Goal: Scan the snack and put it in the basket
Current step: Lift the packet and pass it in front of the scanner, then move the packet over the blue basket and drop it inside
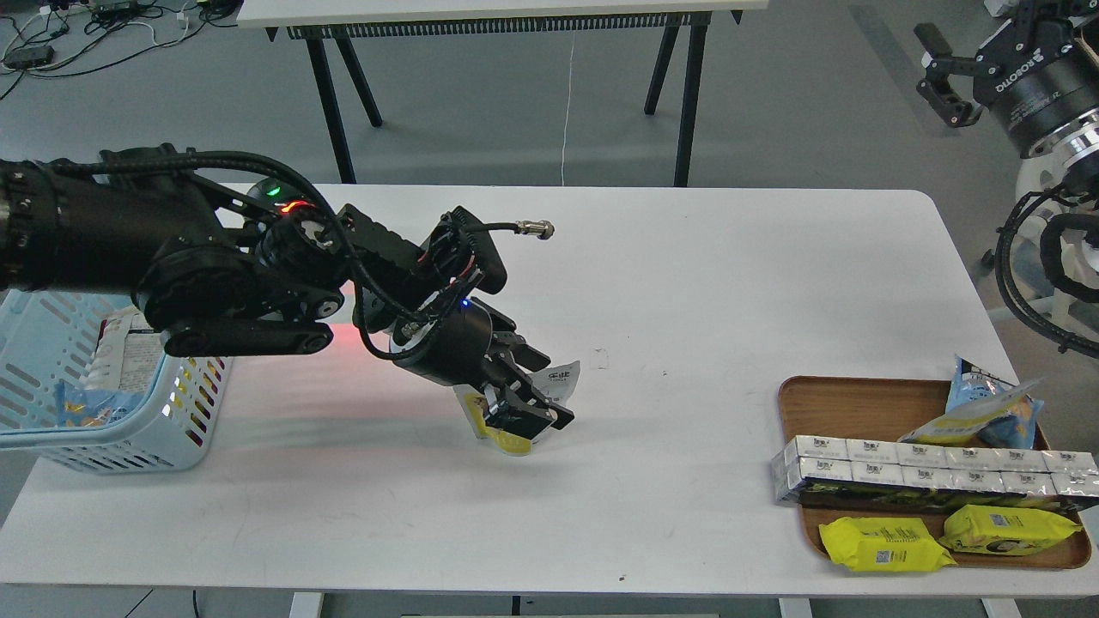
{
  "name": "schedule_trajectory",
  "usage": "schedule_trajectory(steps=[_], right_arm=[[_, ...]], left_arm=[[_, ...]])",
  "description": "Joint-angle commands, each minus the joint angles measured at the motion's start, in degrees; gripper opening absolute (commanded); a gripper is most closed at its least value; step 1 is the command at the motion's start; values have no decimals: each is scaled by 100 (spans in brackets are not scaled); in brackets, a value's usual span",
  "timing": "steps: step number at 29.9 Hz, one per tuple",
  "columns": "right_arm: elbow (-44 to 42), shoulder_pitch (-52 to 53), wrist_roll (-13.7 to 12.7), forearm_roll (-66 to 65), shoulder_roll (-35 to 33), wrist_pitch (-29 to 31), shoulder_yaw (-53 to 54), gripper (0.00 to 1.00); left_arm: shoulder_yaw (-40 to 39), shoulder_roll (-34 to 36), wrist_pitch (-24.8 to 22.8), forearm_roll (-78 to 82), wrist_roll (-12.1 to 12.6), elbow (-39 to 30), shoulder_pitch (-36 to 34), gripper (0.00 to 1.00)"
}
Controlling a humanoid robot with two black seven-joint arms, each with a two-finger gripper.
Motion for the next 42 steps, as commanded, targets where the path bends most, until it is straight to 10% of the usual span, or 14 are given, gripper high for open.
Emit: schedule_trajectory(steps=[1, 9, 42], right_arm=[[0, -36, 0, 0, -8, 0, -1, 100], [18, -63, 0, 9, -87, 0, -1, 100], [18, -89, 0, 9, -87, 0, 219, 100]], left_arm=[[197, -104, 252, 23, -1, 191, 142, 56], [321, -60, 402, 252, -1, 218, 143, 3], [707, 1364, 77, 709, -1, 1140, -956, 0]])
